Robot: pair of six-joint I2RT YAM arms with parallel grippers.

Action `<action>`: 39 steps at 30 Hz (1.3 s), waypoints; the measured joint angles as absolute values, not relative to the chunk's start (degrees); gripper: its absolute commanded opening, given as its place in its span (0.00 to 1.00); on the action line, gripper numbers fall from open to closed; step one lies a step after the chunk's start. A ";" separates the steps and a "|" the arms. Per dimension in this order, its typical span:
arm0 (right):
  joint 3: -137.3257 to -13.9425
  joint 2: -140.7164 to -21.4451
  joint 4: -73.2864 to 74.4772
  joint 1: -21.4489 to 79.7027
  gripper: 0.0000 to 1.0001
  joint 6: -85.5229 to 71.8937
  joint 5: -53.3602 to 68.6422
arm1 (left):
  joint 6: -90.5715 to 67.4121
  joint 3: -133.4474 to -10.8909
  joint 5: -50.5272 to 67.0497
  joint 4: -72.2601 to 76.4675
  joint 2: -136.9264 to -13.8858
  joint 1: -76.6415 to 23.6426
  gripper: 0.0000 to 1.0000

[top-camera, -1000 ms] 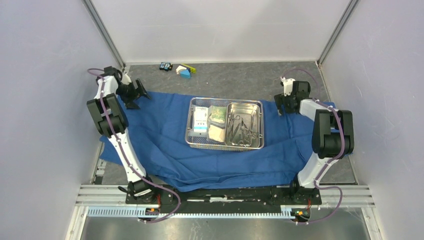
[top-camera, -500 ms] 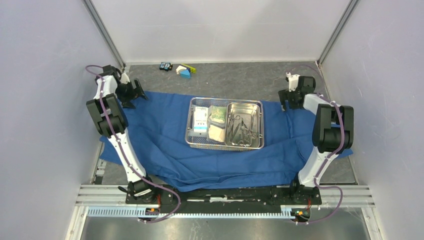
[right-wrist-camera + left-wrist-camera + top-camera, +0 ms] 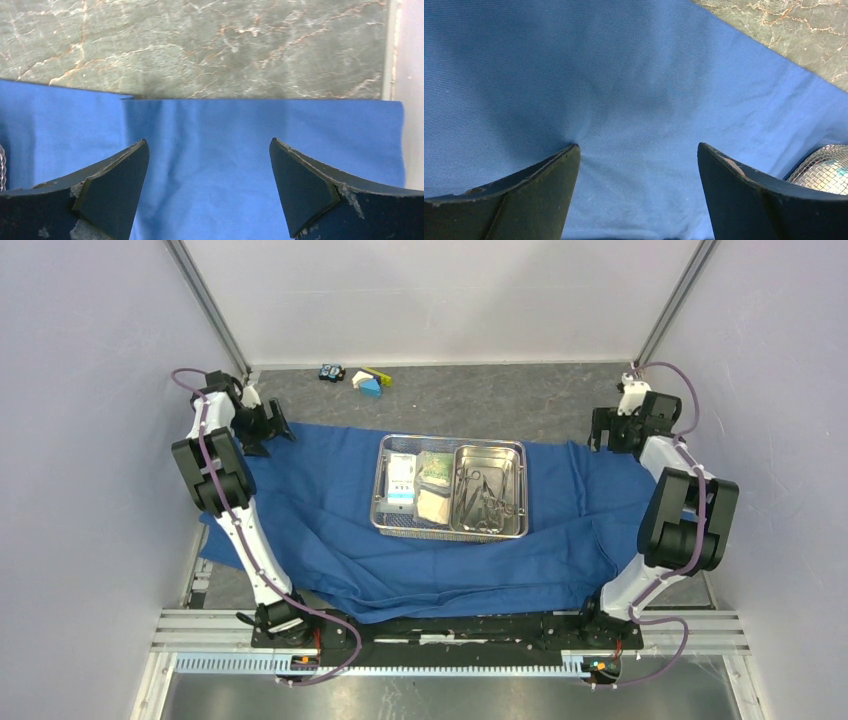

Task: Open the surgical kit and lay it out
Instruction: Smooth out the surgical kit at the center of the board.

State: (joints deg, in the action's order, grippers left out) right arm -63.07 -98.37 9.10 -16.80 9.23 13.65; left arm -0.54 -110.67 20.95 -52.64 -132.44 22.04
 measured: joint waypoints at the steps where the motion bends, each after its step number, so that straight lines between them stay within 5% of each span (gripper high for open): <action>1: -62.85 -98.00 8.51 -17.32 0.98 9.10 13.74 | -0.19 -110.41 20.93 -52.47 -132.25 22.04 0.95; 39: -60.29 -103.98 4.75 -20.88 0.98 19.73 -6.22 | 11.90 -104.99 13.78 -47.59 -129.23 21.61 0.94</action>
State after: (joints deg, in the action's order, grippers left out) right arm -60.29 -103.98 4.75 -20.88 19.73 -6.22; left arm 11.90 -104.99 13.78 -47.59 -129.23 21.61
